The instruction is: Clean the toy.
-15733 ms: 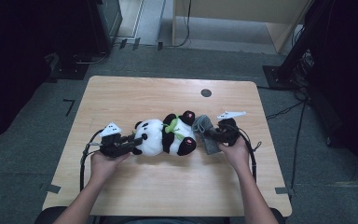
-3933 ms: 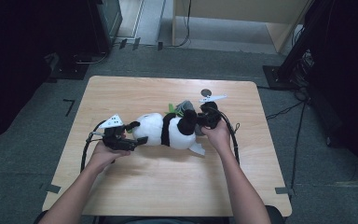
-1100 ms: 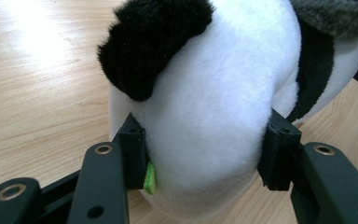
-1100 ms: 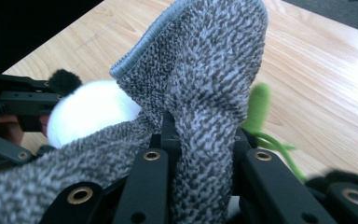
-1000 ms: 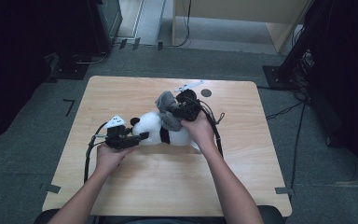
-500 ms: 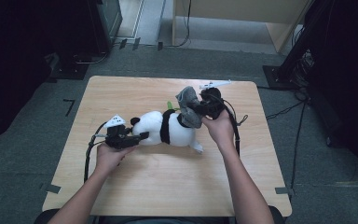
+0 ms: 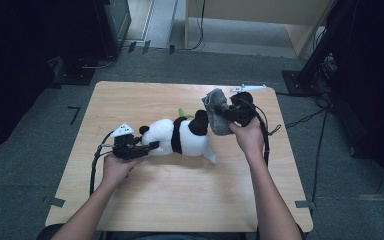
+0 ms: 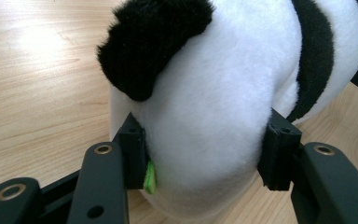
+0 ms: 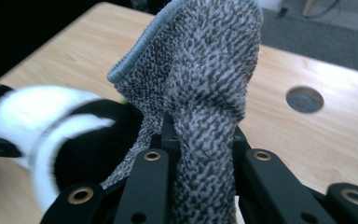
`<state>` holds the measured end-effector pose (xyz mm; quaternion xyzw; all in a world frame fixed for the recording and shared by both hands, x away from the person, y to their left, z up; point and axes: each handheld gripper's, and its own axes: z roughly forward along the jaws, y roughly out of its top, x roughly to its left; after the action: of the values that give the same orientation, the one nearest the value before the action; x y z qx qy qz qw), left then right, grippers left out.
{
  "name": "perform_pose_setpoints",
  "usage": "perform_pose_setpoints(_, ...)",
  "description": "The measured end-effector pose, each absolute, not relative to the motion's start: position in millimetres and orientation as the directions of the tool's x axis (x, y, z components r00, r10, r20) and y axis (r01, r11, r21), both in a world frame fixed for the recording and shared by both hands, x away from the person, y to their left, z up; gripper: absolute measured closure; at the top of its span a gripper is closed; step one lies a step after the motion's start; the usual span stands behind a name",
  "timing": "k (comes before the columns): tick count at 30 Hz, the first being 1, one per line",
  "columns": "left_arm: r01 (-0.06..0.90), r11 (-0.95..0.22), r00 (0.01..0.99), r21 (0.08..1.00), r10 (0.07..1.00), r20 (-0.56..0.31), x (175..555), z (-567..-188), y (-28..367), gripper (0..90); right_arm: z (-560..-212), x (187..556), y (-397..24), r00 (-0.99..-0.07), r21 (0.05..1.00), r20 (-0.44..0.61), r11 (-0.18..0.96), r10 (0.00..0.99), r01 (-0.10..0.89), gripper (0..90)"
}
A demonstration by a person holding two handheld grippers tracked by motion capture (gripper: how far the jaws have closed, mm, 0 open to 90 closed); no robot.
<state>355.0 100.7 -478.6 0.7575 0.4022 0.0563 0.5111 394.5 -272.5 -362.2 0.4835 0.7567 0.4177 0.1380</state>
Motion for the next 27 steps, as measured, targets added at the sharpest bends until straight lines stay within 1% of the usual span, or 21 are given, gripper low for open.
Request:
perform_pose_setpoints(4,0.547,-0.16,0.673,0.822,0.668,-0.318,354,-478,100,47.1,-348,388,-253,-0.551,0.795,0.196,0.198,0.811,0.574,78.5)
perform_pose_setpoints(8,0.541,-0.162,0.676,0.825,0.668,-0.312,354,-478,100,47.1,-341,387,-215,-0.629,0.805,0.207,0.234,0.749,0.545,78.5)
perform_pose_setpoints(13,0.535,-0.169,0.68,0.828,0.668,-0.303,353,-477,100,47.0,-345,392,-159,-0.702,0.803,0.215,0.286,0.679,0.523,78.5)
perform_pose_setpoints(17,0.531,-0.174,0.682,0.83,0.669,-0.296,353,-477,100,46.8,-353,393,-121,-0.737,0.795,0.258,0.297,0.625,0.529,78.4)
perform_pose_setpoints(19,0.531,-0.171,0.68,0.83,0.671,-0.297,353,-477,99,46.7,-364,394,-105,-0.747,0.778,0.288,0.308,0.599,0.547,78.3)
perform_pose_setpoints(21,0.53,-0.176,0.681,0.83,0.671,-0.293,352,-477,99,46.6,-375,397,-97,-0.748,0.757,0.288,0.336,0.598,0.56,78.4)
perform_pose_setpoints(23,0.539,-0.174,0.677,0.824,0.673,-0.3,353,-478,100,46.4,-388,399,-93,-0.742,0.737,0.252,0.373,0.621,0.563,78.0)
perform_pose_setpoints(25,0.536,-0.176,0.678,0.825,0.673,-0.297,353,-478,100,46.3,-395,401,-101,-0.729,0.746,0.282,0.335,0.624,0.576,77.8)
perform_pose_setpoints(27,0.536,-0.177,0.677,0.825,0.675,-0.294,353,-478,98,46.3,-395,402,-108,-0.722,0.746,0.28,0.331,0.632,0.578,77.3)
